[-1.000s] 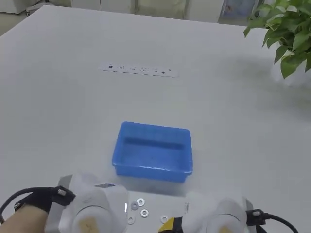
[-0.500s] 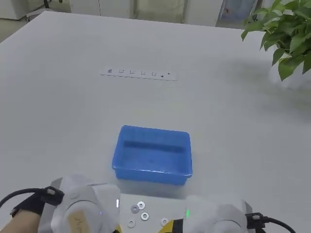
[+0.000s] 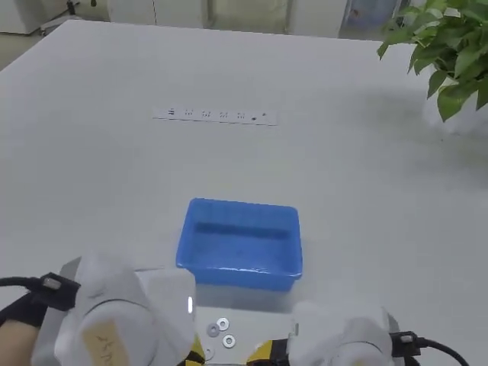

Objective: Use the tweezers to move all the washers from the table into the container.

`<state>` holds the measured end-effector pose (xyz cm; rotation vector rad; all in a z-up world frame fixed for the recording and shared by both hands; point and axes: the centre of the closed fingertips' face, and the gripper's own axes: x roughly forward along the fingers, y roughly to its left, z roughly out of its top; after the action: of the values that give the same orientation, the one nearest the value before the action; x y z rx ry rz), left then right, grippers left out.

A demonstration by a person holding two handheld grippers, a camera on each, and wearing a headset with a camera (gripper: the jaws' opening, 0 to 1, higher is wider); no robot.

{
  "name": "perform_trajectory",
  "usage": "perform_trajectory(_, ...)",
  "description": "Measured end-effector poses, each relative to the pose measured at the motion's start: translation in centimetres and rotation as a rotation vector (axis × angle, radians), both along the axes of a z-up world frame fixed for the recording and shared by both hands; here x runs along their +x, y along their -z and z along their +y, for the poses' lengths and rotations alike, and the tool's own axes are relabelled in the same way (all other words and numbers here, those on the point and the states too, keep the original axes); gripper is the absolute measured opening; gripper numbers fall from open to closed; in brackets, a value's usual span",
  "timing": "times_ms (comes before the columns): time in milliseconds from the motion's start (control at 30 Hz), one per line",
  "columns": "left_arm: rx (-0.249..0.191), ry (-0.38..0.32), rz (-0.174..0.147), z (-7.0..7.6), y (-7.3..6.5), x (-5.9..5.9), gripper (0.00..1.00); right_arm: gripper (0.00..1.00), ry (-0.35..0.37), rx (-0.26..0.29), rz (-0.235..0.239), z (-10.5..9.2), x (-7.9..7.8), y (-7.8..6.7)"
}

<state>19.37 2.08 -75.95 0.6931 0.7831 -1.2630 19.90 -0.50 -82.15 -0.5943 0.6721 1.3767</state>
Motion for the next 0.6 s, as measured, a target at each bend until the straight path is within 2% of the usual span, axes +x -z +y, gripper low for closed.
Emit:
perform_trajectory(100,-0.036,-0.001,-0.014,-0.9,-1.1,0.3,0.00,0.07,0.015,0.017,-0.001,0.0,0.3,-0.4)
perform_trajectory(167,-0.060,-0.010,-0.027,-1.5,-1.8,0.8,0.00,0.07,0.023,0.024,-0.025,0.1,0.7,-0.7)
perform_trajectory(233,-0.074,-0.014,-0.038,-1.9,-2.2,1.4,0.00,0.06,0.042,0.062,-0.015,0.4,0.8,-1.2)
perform_trajectory(267,-0.069,-0.014,-0.038,-2.0,-2.1,1.6,0.00,0.05,0.053,0.075,-0.016,0.5,1.0,-1.5)
perform_trajectory(400,-0.049,-0.005,-0.040,-2.2,-1.4,2.2,0.00,0.00,0.058,0.045,-0.003,0.0,0.9,-0.8)
perform_trajectory(467,-0.035,-0.010,-0.049,-1.8,-1.0,2.5,0.00,0.00,0.031,0.045,-0.015,0.2,0.6,-0.7)
perform_trajectory(600,-0.022,-0.068,-0.044,0.3,0.0,3.1,0.00,0.00,0.042,0.033,-0.023,0.1,1.0,-0.7)
